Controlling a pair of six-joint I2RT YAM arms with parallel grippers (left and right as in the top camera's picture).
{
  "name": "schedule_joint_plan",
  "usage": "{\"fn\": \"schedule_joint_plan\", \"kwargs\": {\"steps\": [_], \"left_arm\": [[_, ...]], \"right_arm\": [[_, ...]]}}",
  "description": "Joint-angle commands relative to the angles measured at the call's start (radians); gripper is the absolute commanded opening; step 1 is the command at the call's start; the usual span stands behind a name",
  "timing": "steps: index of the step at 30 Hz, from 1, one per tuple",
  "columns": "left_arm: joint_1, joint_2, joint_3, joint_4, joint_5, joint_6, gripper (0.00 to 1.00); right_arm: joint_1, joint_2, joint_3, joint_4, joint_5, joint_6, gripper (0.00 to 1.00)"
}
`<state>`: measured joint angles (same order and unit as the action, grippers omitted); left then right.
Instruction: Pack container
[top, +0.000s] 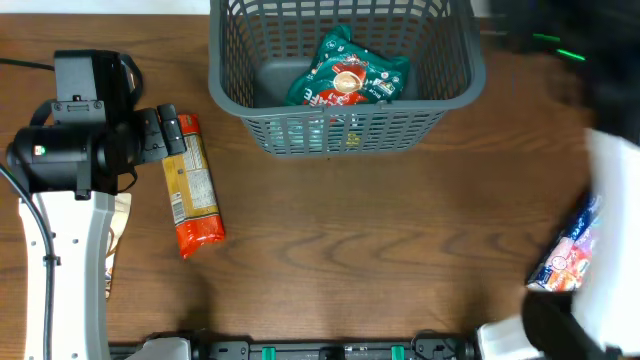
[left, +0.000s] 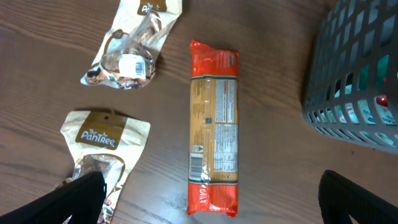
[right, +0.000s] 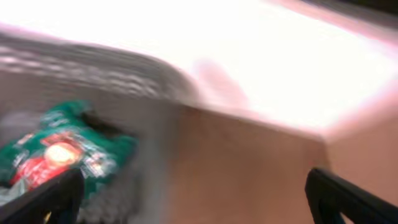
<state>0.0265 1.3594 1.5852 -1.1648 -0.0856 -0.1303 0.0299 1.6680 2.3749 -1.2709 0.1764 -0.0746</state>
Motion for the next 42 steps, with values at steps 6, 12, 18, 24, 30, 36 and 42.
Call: {"fn": "schedule_joint_plan", "kwargs": {"steps": [6,12,18,24,30,36,42], "left_arm": [[0.006,-0.002,0.002,0.000,-0.011,0.006,0.99],[0.006,-0.002,0.002,0.002,-0.001,0.006,0.99],[0.006,-0.002,0.002,0.000,0.000,0.006,0.99],[0.006,-0.002,0.002,0.000,0.000,0.006,0.99],[0.006,-0.002,0.002,0.000,-0.001,0.005,0.99],[0.006,-0.002,0.002,-0.001,0.000,0.005,0.99],[0.006,-0.002,0.002,0.000,-0.001,0.005,0.99]], "right_arm": [[-0.462,-0.094,-0.004,-0.341,0.045,0.467,0.99],[-0.611,-0.113,-0.169,-0.427,-0.068,0.441,0.99],[-0.640,-0.187,-0.540,-0.358,-0.090,0.455,0.99],[-0.640,-0.208,-0.893,-0.130,-0.126,0.453,0.99],[-0.648,-0.208,-1.154,0.094,-0.128,0.440,0.99],[-0.709,-0.206,-1.300,0.245,-0.121,0.423,0.99],[-0.787,-0.190,-1.371,0.337,-0.121,0.408,0.99]]}}
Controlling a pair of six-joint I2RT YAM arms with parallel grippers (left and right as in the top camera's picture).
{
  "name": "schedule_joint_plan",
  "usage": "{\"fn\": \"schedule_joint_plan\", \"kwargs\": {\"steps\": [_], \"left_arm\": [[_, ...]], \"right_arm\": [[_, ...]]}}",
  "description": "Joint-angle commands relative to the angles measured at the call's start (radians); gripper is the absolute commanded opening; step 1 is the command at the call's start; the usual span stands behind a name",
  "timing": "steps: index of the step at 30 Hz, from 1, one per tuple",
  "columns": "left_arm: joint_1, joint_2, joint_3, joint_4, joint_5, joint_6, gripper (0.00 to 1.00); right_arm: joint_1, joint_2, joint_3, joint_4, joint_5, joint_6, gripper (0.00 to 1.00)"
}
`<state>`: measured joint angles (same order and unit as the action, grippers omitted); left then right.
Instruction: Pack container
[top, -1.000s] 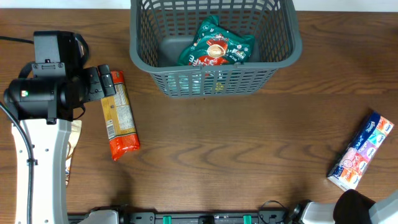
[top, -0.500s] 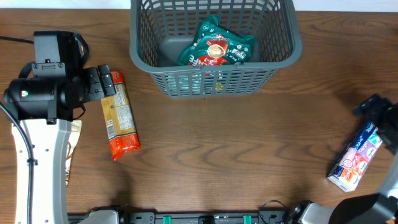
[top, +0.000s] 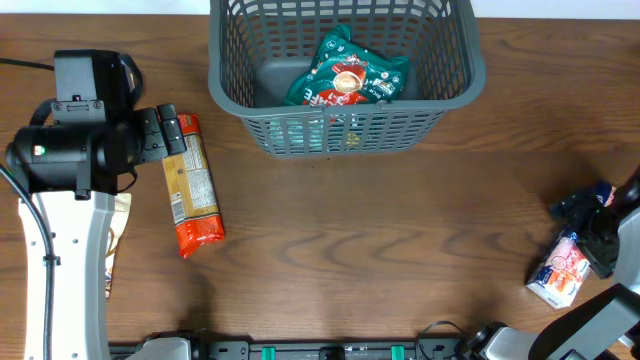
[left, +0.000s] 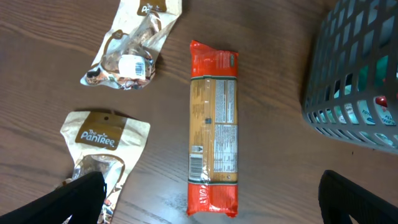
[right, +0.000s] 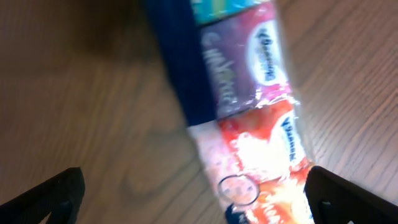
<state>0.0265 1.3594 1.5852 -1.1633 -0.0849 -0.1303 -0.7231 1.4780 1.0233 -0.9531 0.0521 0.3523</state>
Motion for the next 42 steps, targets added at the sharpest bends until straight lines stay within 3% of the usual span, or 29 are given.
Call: {"fn": "schedule_joint_plan", "kwargs": {"steps": [1,18,22,24,29,30,31,36,42], "left_arm": [[0.006,-0.002,0.002,-0.002,-0.001,0.005,0.99],[0.006,-0.002,0.002,-0.003,-0.001,-0.006,0.99],[0.006,-0.002,0.002,-0.003,-0.001,-0.007,0.99],[0.006,-0.002,0.002,-0.003,-0.001,-0.007,0.99],[0.006,-0.002,0.002,-0.002,-0.001,-0.014,0.99],[0.006,-0.002,0.002,-0.002,-0.001,-0.014,0.99],[0.006,-0.002,0.002,-0.003,-0.001,-0.014,0.99],[0.006,-0.002,0.002,-0.010,-0.001,-0.014,0.99],[0.006,-0.002,0.002,-0.010,-0.001,-0.014,0.99]], "right_arm": [[-0.045,0.006,-0.029,0.035,0.003,-0.029,0.99],[-0.068,0.262,-0.059,0.300,0.003,-0.139,0.99],[-0.068,0.314,-0.059,0.317,-0.001,-0.146,0.94],[-0.068,0.331,-0.059,0.322,-0.009,-0.152,0.83],[-0.067,0.334,-0.058,0.344,-0.062,-0.152,0.31],[-0.067,0.332,-0.057,0.345,-0.083,-0.152,0.11],[-0.065,0.331,-0.053,0.345,-0.112,-0.152,0.01],[-0.030,0.298,-0.001,0.325,-0.275,-0.183,0.01],[0.118,0.182,0.212,0.229,-0.348,-0.263,0.01]]}}
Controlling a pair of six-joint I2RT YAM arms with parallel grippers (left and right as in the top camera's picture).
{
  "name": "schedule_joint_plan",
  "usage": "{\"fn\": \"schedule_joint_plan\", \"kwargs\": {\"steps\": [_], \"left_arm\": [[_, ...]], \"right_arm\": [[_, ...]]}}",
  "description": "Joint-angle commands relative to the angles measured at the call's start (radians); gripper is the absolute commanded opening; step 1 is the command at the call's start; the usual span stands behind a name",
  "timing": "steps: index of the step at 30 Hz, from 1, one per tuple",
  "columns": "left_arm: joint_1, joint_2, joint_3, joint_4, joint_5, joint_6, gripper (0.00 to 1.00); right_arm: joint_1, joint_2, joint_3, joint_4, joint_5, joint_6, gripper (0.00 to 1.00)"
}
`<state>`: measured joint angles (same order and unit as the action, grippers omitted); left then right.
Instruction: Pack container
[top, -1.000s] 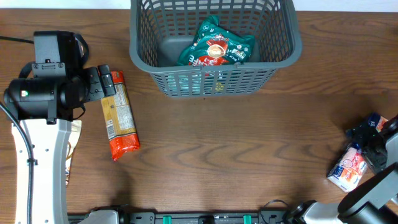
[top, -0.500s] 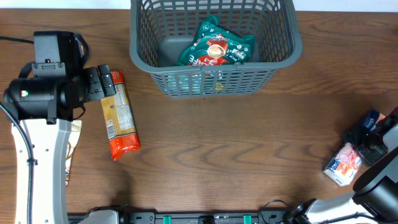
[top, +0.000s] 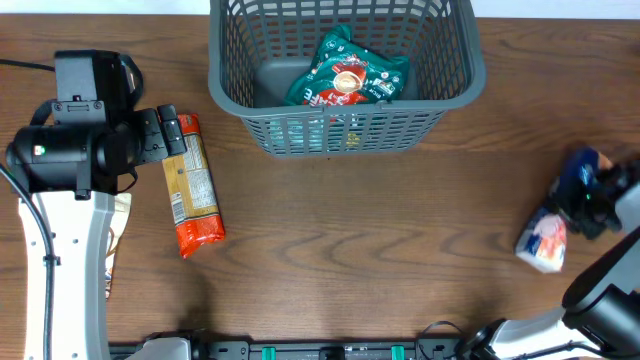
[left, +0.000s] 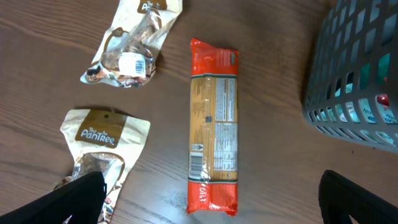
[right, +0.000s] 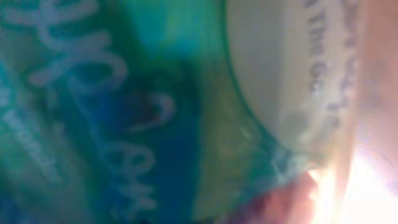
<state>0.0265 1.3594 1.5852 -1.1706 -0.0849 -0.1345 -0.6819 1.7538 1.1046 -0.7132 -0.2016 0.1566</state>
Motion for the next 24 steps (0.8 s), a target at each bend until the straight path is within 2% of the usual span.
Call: {"fn": "schedule_joint_plan", "kwargs": {"steps": [1,8,11,15,20,24], "left_arm": [[0.006,-0.002,0.002,-0.002,-0.001,-0.010,0.99],[0.006,-0.002,0.002,-0.003,-0.001,-0.010,0.99],[0.006,-0.002,0.002,-0.002,-0.001,-0.010,0.99],[0.006,-0.002,0.002,-0.005,-0.001,-0.010,0.99],[0.006,-0.002,0.002,-0.017,-0.001,-0.010,0.99],[0.006,-0.002,0.002,-0.025,-0.001,-0.010,0.99]], "right_arm": [[0.109,-0.113,0.177,-0.033,-0.094,-0.094,0.01],[0.375,-0.173,0.582,-0.168,-0.064,-0.256,0.01],[0.505,-0.173,0.709,-0.196,-0.064,-0.392,0.01],[0.663,-0.173,0.786,-0.182,-0.057,-0.621,0.01],[0.844,-0.164,0.798,-0.134,-0.057,-0.947,0.01],[0.924,-0.128,0.798,-0.054,-0.057,-1.011,0.01]]}}
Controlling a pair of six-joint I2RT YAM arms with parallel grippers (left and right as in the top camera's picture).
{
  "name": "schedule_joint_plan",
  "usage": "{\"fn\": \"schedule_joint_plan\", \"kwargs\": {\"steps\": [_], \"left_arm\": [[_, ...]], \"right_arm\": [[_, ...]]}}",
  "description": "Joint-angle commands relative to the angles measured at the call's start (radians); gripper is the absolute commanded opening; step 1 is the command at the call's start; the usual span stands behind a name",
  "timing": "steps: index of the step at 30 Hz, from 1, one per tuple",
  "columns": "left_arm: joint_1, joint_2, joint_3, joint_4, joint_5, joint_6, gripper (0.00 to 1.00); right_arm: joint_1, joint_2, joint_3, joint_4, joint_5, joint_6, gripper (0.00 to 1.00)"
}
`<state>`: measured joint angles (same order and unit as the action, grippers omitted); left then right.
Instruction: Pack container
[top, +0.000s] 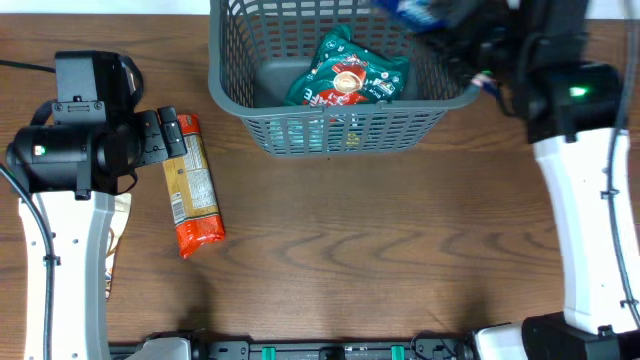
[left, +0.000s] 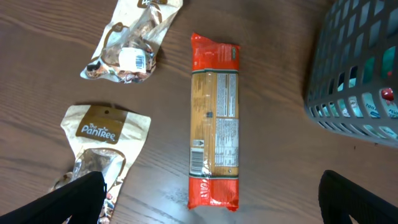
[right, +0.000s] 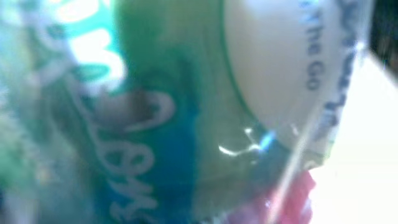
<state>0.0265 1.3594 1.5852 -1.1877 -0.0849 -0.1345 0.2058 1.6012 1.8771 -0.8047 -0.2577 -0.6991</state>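
Observation:
The grey mesh basket (top: 345, 120) stands at the table's far middle, with a green snack bag (top: 348, 72) inside. My right gripper (top: 458, 22) hovers over the basket's far right corner, shut on a blue and pink packet (top: 420, 9) whose wrapper (right: 161, 124) fills the right wrist view and hides the fingers. An orange and red pasta pack (left: 214, 121) lies on the table left of the basket. My left gripper (left: 211, 205) hangs open above the pasta pack's (top: 190, 185) far end, holding nothing.
Two brown PanTree pouches (left: 127, 43) (left: 99, 149) lie on the table left of the pasta pack. The basket's wall (left: 360, 68) rises at the right of the left wrist view. The left arm (top: 60, 230) runs along the table's left side.
My right gripper, with the packet in it, has moved from low over the table's right edge to above the basket's far right corner. The left arm has barely shifted.
First the right arm was a blur at the right edge while the packet lay on the table there. Then my right gripper was down at the packet, then it held it lifted off the wood, and now over the basket. The left gripper stayed open above the pasta pack.

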Motion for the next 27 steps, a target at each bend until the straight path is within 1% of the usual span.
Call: {"fn": "schedule_joint_plan", "kwargs": {"steps": [1,4,5,7,15,17,19,20,22,24,25,26,27], "left_arm": [[0.006,-0.002,0.002,-0.009,-0.001,-0.010,0.99],[0.006,-0.002,0.002,-0.009,-0.001,-0.010,0.99],[0.006,-0.002,0.002,-0.008,-0.001,-0.010,0.99],[0.006,-0.002,0.002,-0.007,-0.002,-0.010,0.99],[0.006,-0.002,0.002,-0.008,-0.001,-0.010,0.99],[0.006,-0.002,0.002,-0.008,-0.001,-0.010,0.99],[0.006,-0.002,0.002,-0.008,-0.001,-0.010,0.99],[0.006,-0.002,0.002,-0.008,-0.002,-0.010,0.99],[0.006,-0.002,0.002,-0.008,-0.002,-0.010,0.99],[0.006,-0.002,0.002,-0.008,-0.002,-0.010,0.99],[0.006,-0.002,0.002,-0.008,-0.002,-0.010,0.99],[0.006,-0.002,0.002,-0.008,-0.002,-0.010,0.99],[0.006,-0.002,0.002,-0.008,-0.002,-0.010,0.99]], "right_arm": [[0.046,0.037,0.026,0.058,-0.001,-0.155,0.01],[0.066,0.085,0.026,0.107,-0.014,-0.163,0.01],[0.071,0.106,0.026,0.110,-0.021,-0.185,0.01],[0.074,0.150,0.026,0.109,-0.027,-0.212,0.01],[0.079,0.339,0.026,0.098,-0.032,-0.211,0.01],[0.080,0.376,0.026,0.096,-0.032,-0.204,0.02],[0.080,0.404,0.026,0.095,-0.032,-0.186,0.06],[0.080,0.417,0.026,0.094,-0.031,-0.170,0.15],[0.080,0.429,0.026,0.095,-0.032,-0.140,0.35],[0.081,0.430,0.026,0.099,-0.032,-0.111,0.52],[0.082,0.422,0.027,0.105,-0.032,-0.096,0.59],[0.083,0.417,0.027,0.113,-0.032,-0.090,0.69],[0.084,0.404,0.031,0.119,-0.034,-0.087,0.82]]}}
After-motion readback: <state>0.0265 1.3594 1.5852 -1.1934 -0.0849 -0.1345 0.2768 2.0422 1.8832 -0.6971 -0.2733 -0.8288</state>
